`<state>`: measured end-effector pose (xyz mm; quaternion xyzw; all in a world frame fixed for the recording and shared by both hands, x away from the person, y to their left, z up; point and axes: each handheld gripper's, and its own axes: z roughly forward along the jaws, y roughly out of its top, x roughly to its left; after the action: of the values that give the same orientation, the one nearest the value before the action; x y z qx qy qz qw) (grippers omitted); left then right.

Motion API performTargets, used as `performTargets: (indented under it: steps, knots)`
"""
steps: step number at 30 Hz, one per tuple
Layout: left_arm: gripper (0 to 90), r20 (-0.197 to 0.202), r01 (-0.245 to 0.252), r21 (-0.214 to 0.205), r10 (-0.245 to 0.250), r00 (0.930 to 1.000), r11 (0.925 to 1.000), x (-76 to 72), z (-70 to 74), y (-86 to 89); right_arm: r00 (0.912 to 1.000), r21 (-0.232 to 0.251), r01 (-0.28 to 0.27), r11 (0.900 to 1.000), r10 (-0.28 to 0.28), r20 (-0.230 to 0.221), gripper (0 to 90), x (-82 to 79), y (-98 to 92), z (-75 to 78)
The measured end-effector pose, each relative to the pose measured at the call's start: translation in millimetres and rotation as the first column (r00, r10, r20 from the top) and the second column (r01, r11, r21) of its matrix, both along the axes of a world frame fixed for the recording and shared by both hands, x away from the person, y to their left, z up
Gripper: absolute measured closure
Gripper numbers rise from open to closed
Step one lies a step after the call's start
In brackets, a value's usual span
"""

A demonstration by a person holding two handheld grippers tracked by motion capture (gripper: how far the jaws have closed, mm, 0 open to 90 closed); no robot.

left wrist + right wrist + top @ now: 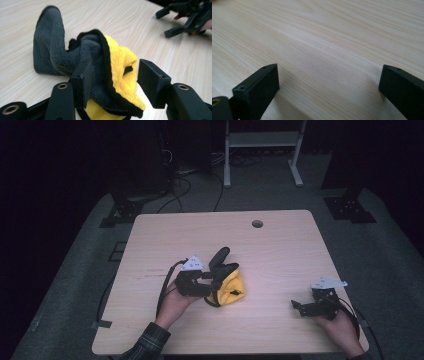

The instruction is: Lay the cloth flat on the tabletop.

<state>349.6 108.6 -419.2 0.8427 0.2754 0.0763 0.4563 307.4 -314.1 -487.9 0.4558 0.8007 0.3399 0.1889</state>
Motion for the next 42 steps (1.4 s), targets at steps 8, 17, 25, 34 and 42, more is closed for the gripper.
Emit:
performTargets:
  steps: [8, 17, 25, 34, 42]
  knots:
    - [55.7, -0.053, 0.004, 0.048, -0.002, 0.9986, 0.9988, 4.8, -20.6, -11.6, 1.0000, 0.000, 0.000, 1.0000, 0.000, 0.000, 2.1, 0.0, 0.0, 0.0]
    - [85.5, -0.029, 0.050, 0.047, -0.049, 0.9984, 0.9976, 2.4, -15.0, -9.7, 1.0000, 0.000, 0.000, 1.0000, 0.000, 0.000, 2.1, 0.0, 0.0, 0.0]
    - [85.9, 0.033, 0.024, -0.046, -0.022, 0.9992, 0.9987, 1.9, 18.7, 21.3, 1.0000, 0.000, -0.001, 1.0000, 0.001, 0.000, 2.1, -0.1, -0.2, 0.0]
    - [85.9, 0.034, -0.019, -0.102, 0.022, 0.9992, 0.9946, 6.7, 26.5, 45.0, 0.9978, 0.081, -0.021, 0.9965, 0.026, -0.060, 23.2, -2.7, -1.1, 13.2]
    - [85.9, 0.043, -0.021, -0.108, 0.026, 0.9987, 0.9939, 6.9, 27.9, 44.6, 0.9851, 0.137, -0.171, 0.9757, 0.166, 0.044, 33.9, -2.3, 46.2, 32.9]
